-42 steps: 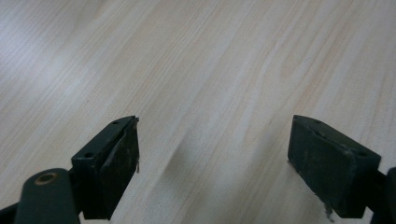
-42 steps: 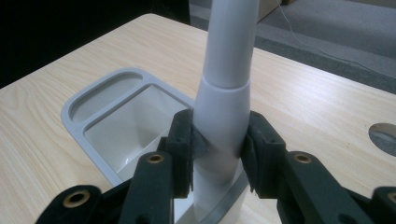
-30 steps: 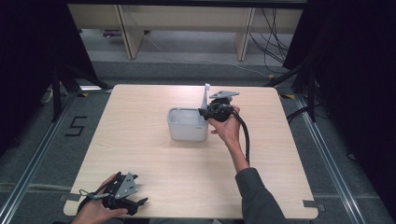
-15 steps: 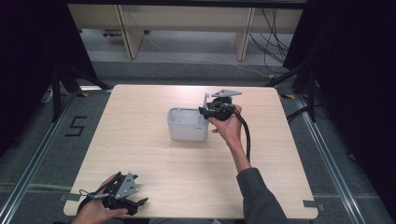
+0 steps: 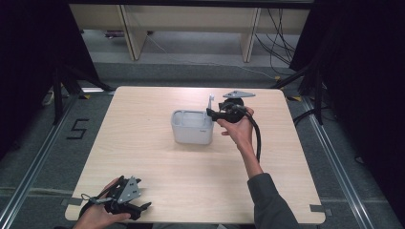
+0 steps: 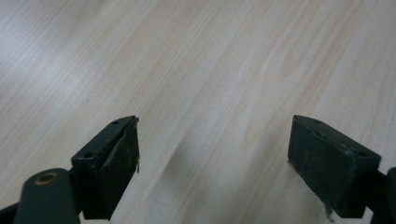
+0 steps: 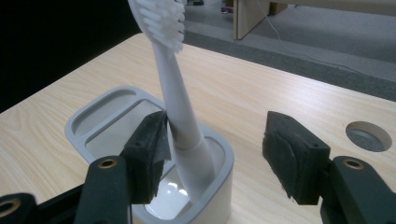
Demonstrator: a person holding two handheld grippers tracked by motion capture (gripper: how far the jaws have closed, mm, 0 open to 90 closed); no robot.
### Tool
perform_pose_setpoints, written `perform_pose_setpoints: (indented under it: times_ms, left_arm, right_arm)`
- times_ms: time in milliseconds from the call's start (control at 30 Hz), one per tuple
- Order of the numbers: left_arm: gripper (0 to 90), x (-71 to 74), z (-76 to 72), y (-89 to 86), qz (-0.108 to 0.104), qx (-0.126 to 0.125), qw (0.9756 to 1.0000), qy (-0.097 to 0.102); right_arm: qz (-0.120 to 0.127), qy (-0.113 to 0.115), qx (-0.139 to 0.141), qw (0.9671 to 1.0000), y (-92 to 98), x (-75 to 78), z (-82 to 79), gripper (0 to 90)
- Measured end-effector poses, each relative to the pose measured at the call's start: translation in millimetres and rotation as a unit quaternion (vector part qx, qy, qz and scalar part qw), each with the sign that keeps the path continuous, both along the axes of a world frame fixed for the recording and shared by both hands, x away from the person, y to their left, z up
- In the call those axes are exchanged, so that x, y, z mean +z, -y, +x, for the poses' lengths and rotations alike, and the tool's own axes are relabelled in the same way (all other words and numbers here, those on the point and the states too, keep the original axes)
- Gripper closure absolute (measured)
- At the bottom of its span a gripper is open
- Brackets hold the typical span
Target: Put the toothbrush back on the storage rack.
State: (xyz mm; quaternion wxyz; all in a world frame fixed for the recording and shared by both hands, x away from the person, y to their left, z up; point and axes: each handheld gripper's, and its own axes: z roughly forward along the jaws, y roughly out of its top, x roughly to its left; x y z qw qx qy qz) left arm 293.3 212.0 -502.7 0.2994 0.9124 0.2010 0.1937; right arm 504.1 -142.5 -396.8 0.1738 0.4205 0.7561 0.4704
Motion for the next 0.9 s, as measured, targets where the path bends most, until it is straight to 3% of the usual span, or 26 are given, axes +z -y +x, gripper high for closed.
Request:
perform_pose_setpoints:
  times_ms: [33,100,167,200,567,633,667,900]
  left_arm:
    - [16.3,-1.1,-0.2,0.8,-0.008,0.006,0.9999,0.002]
    - [16.3,-0.1,0.3,-0.1,0.002,0.0,1.0,0.0]
    - [16.3,-1.2,-0.1,0.8,-0.007,0.006,1.0,0.002]
    - [16.3,0.0,0.4,-0.2,0.003,-0.001,1.0,0.0]
    - [16.3,0.9,1.1,-1.4,0.005,0.002,1.0,0.002]
    - [16.3,-0.1,0.4,-0.6,-0.004,0.006,1.0,0.0]
    - [16.3,0.3,0.5,-0.8,0.0,0.003,1.0,0.0]
    - [16.3,0.2,0.7,-0.9,0.001,0.003,1.0,0.0]
  right_arm:
    - [-0.003,0.002,0.002,1.0,1.1,0.2,-0.5,40.5]
    - [0.005,-0.001,-0.003,1.0,2.6,0.1,-4.4,39.0]
    - [-0.001,0.008,0.01,0.9999,5.3,0.0,-3.4,38.8]
    - [0.002,0.011,0.009,0.9999,7.5,0.9,-6.1,38.1]
    - [0.009,0.012,0.012,0.9998,16.6,5.9,-17.7,36.1]
    - [-0.004,0.021,0.017,0.9996,18.7,6.9,-18.8,35.2]
    - [0.001,0.012,0.02,0.9997,18.3,7.2,-20.6,34.9]
    - [0.004,0.017,0.019,0.9997,20.8,8.3,-29.4,33.3]
